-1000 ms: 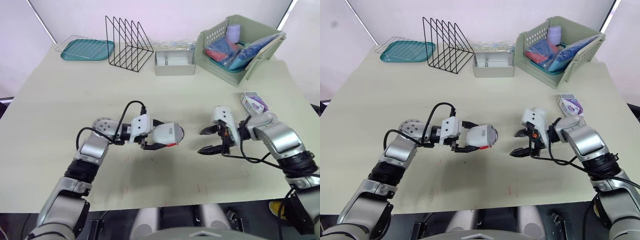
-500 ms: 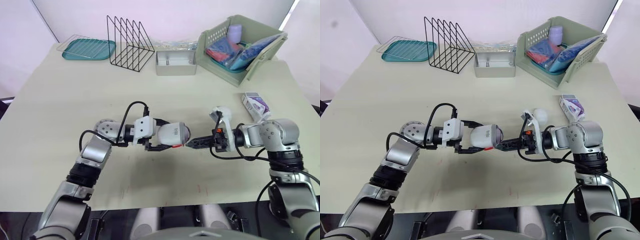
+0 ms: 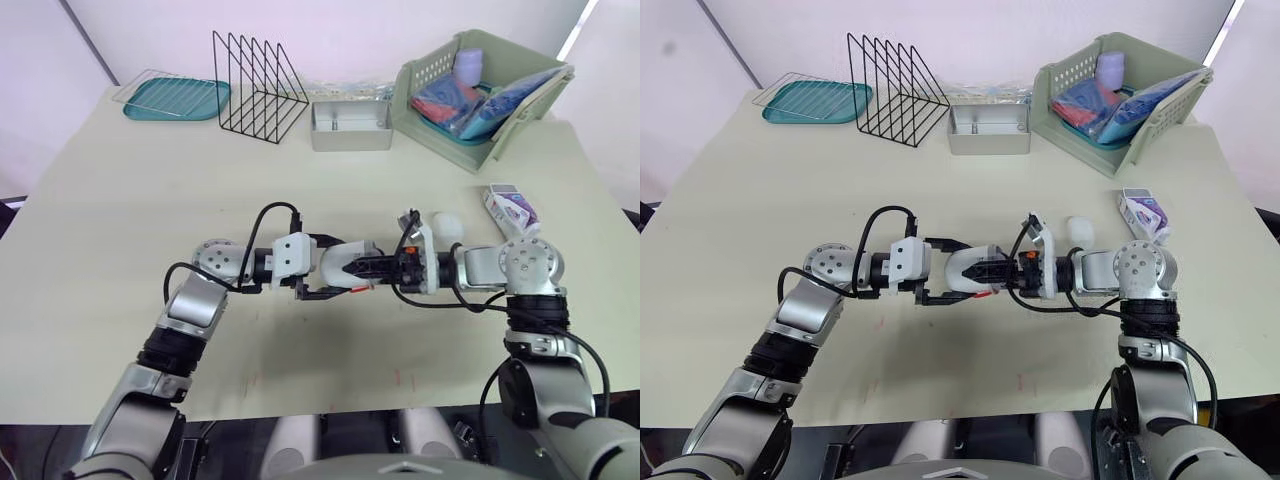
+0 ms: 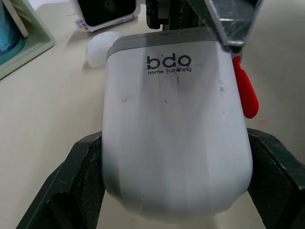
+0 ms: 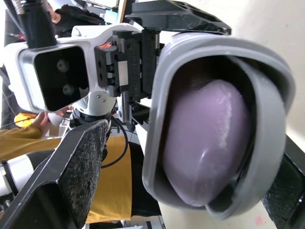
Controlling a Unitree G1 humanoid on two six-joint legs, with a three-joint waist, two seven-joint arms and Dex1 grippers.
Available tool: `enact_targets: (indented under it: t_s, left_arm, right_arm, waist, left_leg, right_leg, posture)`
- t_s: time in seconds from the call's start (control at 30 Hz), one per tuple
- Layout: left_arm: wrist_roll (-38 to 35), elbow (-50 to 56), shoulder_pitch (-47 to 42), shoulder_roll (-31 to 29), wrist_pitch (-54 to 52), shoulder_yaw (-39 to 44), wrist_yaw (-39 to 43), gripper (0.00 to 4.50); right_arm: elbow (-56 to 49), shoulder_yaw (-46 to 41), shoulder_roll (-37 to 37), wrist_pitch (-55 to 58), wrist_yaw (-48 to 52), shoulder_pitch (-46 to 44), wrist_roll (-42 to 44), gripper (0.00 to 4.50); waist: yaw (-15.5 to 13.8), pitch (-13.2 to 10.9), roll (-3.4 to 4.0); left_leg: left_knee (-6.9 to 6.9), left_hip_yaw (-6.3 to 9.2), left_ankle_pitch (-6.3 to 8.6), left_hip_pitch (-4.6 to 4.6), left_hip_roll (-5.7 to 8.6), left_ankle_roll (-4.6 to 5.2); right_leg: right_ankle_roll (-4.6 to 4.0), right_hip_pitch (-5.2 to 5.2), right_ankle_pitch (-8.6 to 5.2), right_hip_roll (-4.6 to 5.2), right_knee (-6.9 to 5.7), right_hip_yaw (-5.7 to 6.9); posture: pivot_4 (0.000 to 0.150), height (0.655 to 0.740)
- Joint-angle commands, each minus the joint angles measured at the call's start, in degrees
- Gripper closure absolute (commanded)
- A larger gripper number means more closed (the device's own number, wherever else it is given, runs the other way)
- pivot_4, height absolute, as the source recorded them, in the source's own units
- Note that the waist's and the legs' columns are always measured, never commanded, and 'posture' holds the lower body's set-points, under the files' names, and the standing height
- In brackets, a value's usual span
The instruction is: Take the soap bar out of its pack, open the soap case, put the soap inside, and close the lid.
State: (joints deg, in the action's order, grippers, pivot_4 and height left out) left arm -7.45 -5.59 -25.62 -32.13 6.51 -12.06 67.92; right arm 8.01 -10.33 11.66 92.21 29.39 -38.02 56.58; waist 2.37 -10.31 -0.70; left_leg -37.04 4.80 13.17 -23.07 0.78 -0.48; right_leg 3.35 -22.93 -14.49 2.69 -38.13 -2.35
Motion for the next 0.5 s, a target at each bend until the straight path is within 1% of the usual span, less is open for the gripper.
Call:
enact_targets:
  t_s: [0.03,0.3,0.5]
  left_arm:
    - [-0.2,2.01,-0.98,0.31,0.88,0.04,-0.88,1.04]
    - [-0.21,2.0,-1.14,0.51,0.86,0.09,-0.94,1.04]
    - [-0.12,1.7,-1.42,0.51,0.92,0.07,-0.83,1.04]
  right_arm:
    - [-0.3,-1.09,-0.34,0.29,-2.86,-0.56,4.76,0.12]
    - [0.43,-0.81,0.35,0.29,-7.2,0.29,8.63,0.12]
    - [1.01,-1.1,0.8,0.29,-8.8,0.49,9.4,0.12]
  waist:
    - [0.03,0.0,0.0]
    - [0.05,0.0,0.0]
    - [0.05,0.0,0.0]
  left_leg:
    - [0.0,0.0,0.0,0.0,0.0,0.0]
    - [0.01,-0.01,0.0,0.0,0.0,0.0]
    - [0.01,-0.01,0.0,0.0,0.0,0.0]
  right_leg:
    - [0.0,0.0,0.0,0.0,0.0,0.0]
    - [0.0,0.0,0.0,-0.01,0.0,0.0]
    - [0.0,0.0,0.0,-0.01,0.0,0.0]
  posture:
    - [0.15,0.74]
    - [0.15,0.74]
    - [0.15,0.74]
